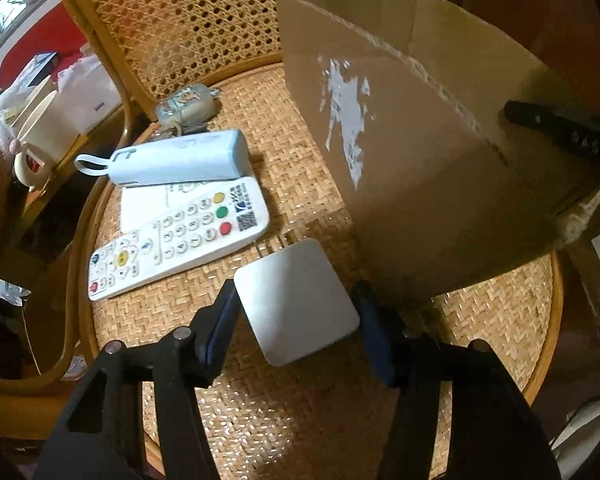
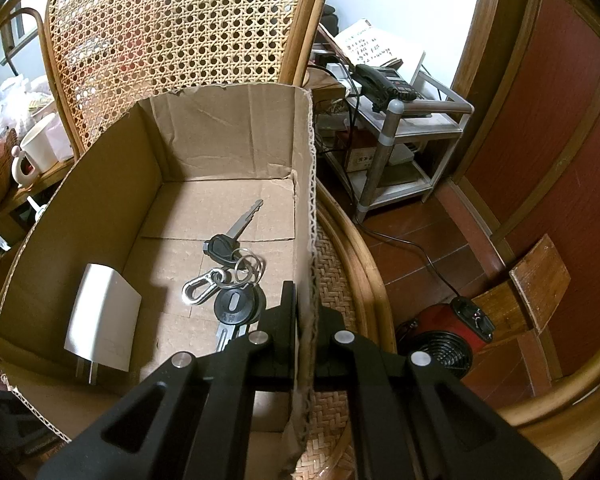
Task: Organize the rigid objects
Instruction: 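Grasp the small white square box with the left tool and lift it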
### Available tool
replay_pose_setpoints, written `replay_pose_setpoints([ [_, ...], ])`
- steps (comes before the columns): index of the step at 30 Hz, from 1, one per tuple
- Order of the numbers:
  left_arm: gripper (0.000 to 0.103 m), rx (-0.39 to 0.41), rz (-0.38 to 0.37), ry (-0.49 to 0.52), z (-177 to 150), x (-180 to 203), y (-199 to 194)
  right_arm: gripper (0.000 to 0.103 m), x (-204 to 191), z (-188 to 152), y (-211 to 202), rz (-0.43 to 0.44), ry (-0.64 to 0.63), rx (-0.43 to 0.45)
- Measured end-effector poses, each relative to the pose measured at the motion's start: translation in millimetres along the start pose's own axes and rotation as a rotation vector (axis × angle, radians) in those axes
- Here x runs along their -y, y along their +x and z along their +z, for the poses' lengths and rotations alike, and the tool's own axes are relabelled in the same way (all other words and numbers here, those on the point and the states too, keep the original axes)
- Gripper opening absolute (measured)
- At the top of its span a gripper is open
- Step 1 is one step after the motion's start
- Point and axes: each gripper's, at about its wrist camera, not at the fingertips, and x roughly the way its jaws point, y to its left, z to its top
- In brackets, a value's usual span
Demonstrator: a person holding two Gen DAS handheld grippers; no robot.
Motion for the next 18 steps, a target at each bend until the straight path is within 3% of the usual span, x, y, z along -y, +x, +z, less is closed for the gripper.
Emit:
replay_pose_setpoints([
  [9,0.056,0.105,0.015,-0.063,0.3,-18.4,-33.4,0.006,1.1,0.8,-0.6,-0.002,0.000,0.002],
  [13,0.056,0.181,0.067,-0.070,2.5,-19.8,-52.2,0.006,1.7,1.4,-0.7,-0.002,0.001,0.003],
  [18,0.056,0.254,0.058,-0.120,2.4,-24.5,-72.6,0.006,1.5,1.2,-0.6,-0.002,0.001,0.003],
])
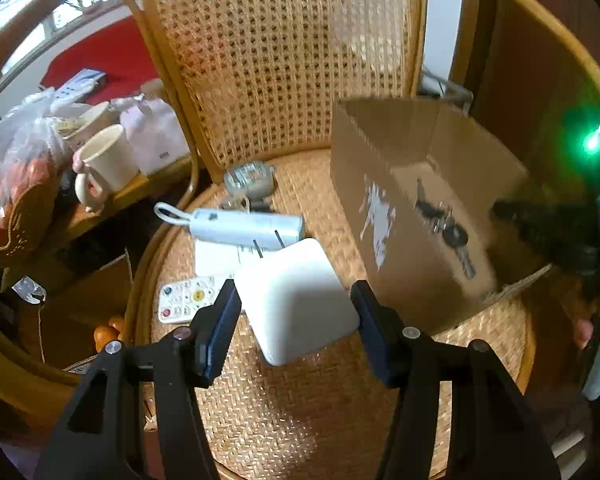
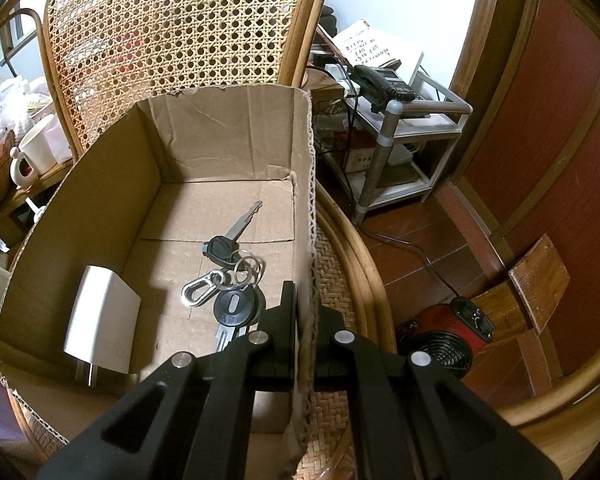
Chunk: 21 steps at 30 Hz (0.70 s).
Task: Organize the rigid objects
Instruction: 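Grasp the small white square box with the left tool and lift it, then carry the white square box into the cardboard box and open the left tool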
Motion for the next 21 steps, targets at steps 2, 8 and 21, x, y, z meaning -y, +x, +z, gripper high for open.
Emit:
replay_pose_setpoints([
  [2,0.056,0.035,0.023,0.011,1.2,2.7,-8.0,0.006,0.5,0.6,0.2,0.000,0.002,0.000],
  [8,0.056,0.132,0.021,-0.004,1.0,10.6,-35.2,0.006,0.0,-0.2,0.0,0.000,0.001,0.000],
  [21,0.056,0.286,-0.027,-0.120,21.4,16.2,-58.4,0.006,-0.1,-0.7,-0.1,0.000,0.001,0.001],
])
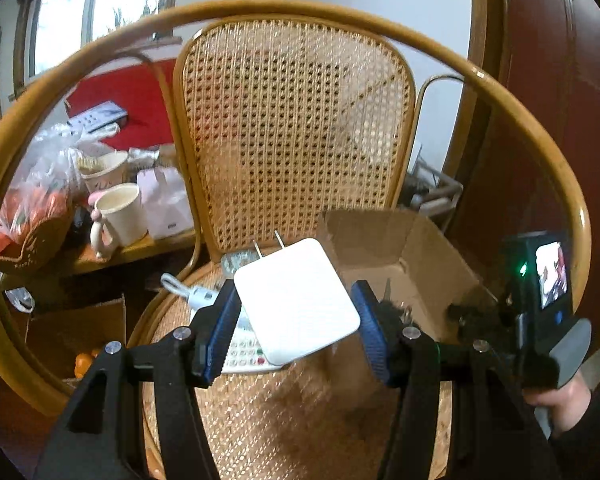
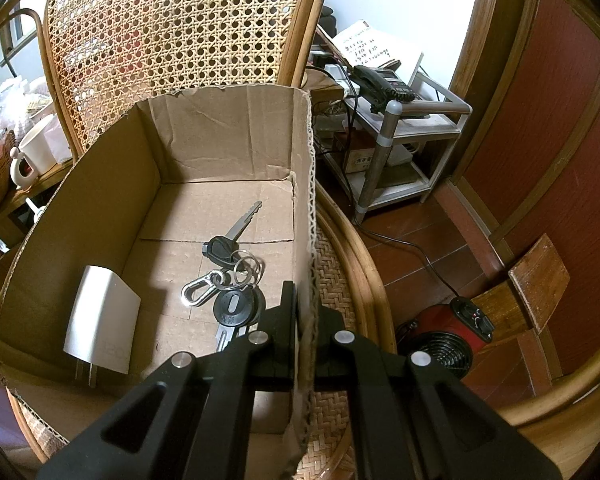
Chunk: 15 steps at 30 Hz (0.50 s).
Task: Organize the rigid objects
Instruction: 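Carry the white square box into the cardboard box and open the left tool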
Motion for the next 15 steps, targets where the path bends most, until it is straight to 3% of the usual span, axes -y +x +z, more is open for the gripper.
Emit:
replay_pose_setpoints([
  [10,0.056,0.077,-0.103,0.087,3.1,37.6,-6.3,0.006,1.1,1.7,-0.2,-0.003,-0.009,0.004],
  [15,0.056,0.052,-0.146,0.139,0.6,59.0,3.9,0.006,0.2,0.5,-0.6,-0.002,-0.009,0.005],
])
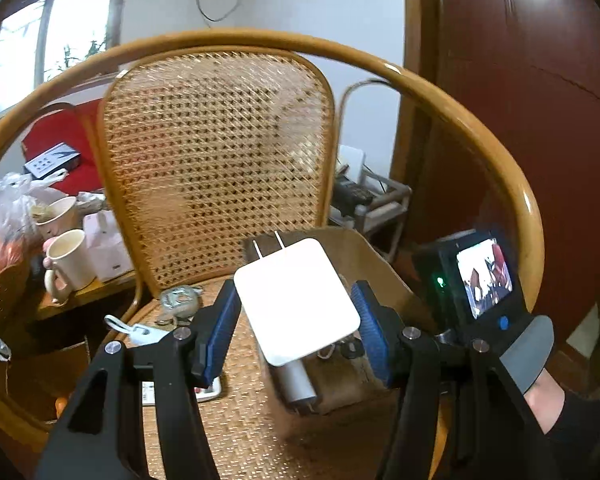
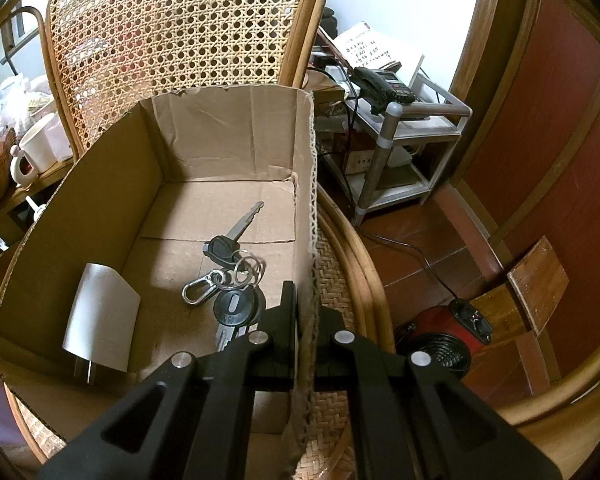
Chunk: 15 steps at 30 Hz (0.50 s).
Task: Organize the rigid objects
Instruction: 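Carry the white square box into the cardboard box and open the left tool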
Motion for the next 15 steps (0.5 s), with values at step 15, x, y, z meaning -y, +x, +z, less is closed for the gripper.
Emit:
replay_pose_setpoints([
  [15,0.056,-0.160,-0.077,-0.060,8.5,-6.7,82.2,0.006,-0.7,-0.6,-0.6,0.001,0.010,0.007],
])
